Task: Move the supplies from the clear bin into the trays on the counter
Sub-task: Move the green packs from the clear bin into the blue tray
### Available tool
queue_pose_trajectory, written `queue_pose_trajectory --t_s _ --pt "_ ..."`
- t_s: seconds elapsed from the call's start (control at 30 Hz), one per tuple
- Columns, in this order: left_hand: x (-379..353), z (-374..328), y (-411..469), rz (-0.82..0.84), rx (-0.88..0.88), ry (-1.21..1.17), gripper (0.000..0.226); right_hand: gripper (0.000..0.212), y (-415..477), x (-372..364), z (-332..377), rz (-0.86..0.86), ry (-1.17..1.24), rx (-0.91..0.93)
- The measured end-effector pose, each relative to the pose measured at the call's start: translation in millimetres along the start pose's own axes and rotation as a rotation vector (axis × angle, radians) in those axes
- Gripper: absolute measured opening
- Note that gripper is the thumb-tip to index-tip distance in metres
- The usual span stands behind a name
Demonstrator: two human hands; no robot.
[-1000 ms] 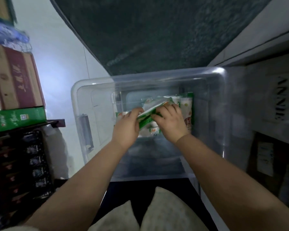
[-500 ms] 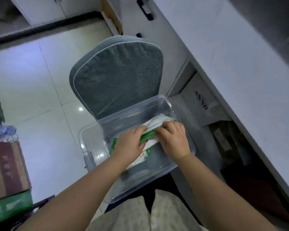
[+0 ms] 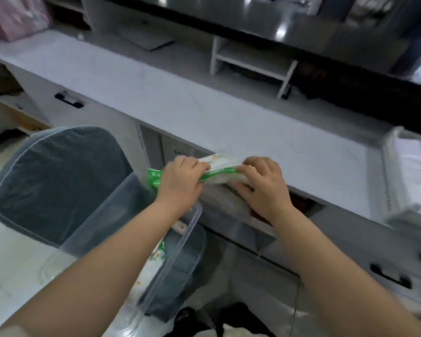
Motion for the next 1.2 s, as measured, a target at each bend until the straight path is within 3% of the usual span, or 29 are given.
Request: queue_pose_trajectory --t_s 0.3,0.53,0.7,0.93,1.2 --pt "62 -226 70 -0.161 -0.253 -0.07 0.035 0.033 -105 232 -73 -0.159 -0.306 -0.083" --pt "81 -443 92 -0.253 -0.337 -0.233 0.032 0.03 -222 384 -116 -0.222 -0.442 -0.149" --pt "66 -561 112 -0.22 -0.362 -0.298 0.03 0.03 -288 465 -161 -0.234 -0.513 -0.272" --pt "44 -645 171 -0.205 -0.372 -0.3 0.024 0.032 -331 527 -251 -0.251 -0.556 -0.425" --pt "-1 -700 281 -0.245 -0.405 -0.29 0.027 0.03 -324 541 -396 -0.172 -0.557 -0.616"
Point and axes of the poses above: each hand's wrist, its own y-axis towards the middle knuckle, its own x-axis out of the back of the hand, z = x × y, the point moved 10 cm from there along y, towards the middle knuckle, and after that the axes turned 14 degrees about y, right-handed, at the moved point
